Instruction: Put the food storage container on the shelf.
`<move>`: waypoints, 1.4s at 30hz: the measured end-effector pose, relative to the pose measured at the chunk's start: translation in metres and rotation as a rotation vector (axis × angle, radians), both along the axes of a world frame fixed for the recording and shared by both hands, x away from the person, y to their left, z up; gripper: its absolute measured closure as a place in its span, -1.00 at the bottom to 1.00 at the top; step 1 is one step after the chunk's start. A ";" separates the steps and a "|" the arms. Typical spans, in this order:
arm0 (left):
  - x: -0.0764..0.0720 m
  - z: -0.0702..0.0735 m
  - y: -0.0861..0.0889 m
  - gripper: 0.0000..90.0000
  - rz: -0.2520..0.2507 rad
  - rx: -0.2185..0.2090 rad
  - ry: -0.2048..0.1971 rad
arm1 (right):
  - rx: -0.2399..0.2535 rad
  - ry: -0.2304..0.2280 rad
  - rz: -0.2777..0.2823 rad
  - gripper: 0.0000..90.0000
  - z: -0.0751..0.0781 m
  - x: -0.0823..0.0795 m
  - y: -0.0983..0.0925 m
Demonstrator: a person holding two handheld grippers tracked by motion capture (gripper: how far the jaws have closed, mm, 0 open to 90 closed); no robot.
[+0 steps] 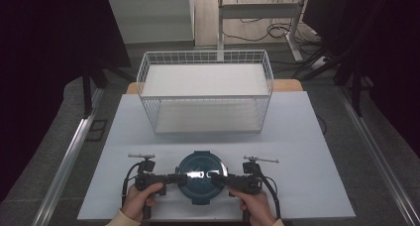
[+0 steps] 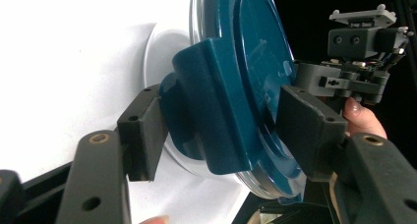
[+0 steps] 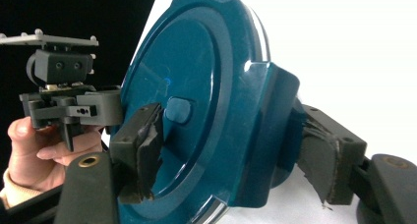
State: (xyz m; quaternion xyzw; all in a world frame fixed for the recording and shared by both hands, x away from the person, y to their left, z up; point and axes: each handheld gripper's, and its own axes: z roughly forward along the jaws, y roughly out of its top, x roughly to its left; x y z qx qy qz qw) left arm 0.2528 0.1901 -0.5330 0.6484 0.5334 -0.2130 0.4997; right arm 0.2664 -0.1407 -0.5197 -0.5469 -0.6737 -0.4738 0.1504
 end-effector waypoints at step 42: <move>-0.004 0.026 -0.002 0.05 -0.032 0.000 -0.102 | -0.033 -0.124 0.020 -0.13 0.030 -0.011 -0.009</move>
